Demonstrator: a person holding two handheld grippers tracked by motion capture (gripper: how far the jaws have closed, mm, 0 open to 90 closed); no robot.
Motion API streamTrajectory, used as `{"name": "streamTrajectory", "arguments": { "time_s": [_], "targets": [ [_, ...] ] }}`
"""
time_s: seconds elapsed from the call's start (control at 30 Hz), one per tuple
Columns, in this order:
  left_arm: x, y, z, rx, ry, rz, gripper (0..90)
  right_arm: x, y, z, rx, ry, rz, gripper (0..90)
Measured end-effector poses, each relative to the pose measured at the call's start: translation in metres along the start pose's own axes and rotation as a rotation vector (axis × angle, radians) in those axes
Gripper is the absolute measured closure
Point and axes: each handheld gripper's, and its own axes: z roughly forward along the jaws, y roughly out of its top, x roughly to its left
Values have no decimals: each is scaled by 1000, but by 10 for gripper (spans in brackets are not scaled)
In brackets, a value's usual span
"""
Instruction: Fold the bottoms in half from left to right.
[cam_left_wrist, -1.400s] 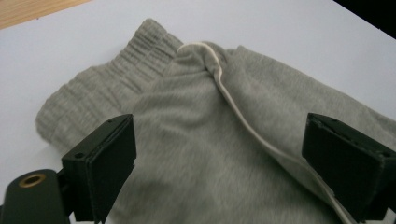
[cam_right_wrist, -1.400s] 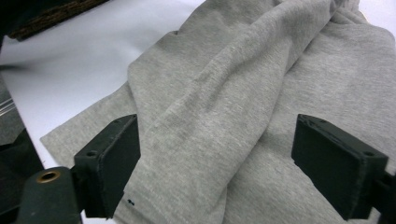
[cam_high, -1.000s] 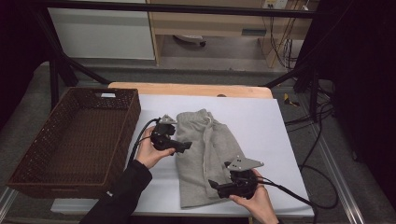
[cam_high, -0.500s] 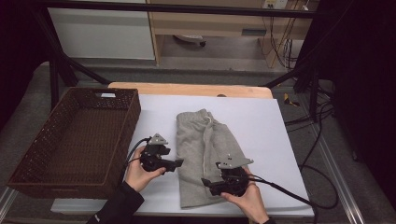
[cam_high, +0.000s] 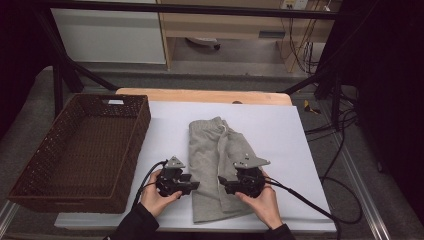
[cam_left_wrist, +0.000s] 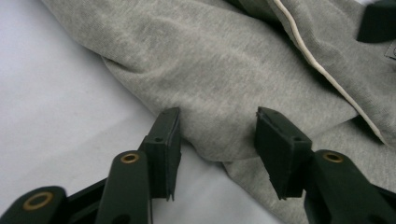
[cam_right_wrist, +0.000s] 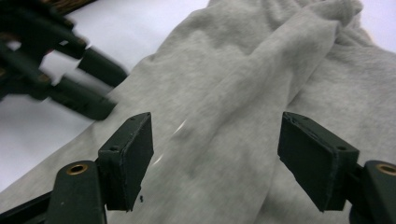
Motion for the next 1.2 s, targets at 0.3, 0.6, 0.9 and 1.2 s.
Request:
{"name": "streamTrajectory", "arguments": {
  "time_s": [0.3,0.6,0.9,1.2],
  "targets": [
    [-7,-2,4,42,-3,-5,632,-14,18,30,-16,-33,51,405],
    [-13,-3,8,44,2,20,800,-22,27,45,-7,-71,62,776],
    [-13,-3,8,48,-5,17,833,-47,27,23,-2,-139,39,861],
    [-12,-2,7,44,-12,15,836,-86,7,8,5,-175,124,863]
  ]
}}
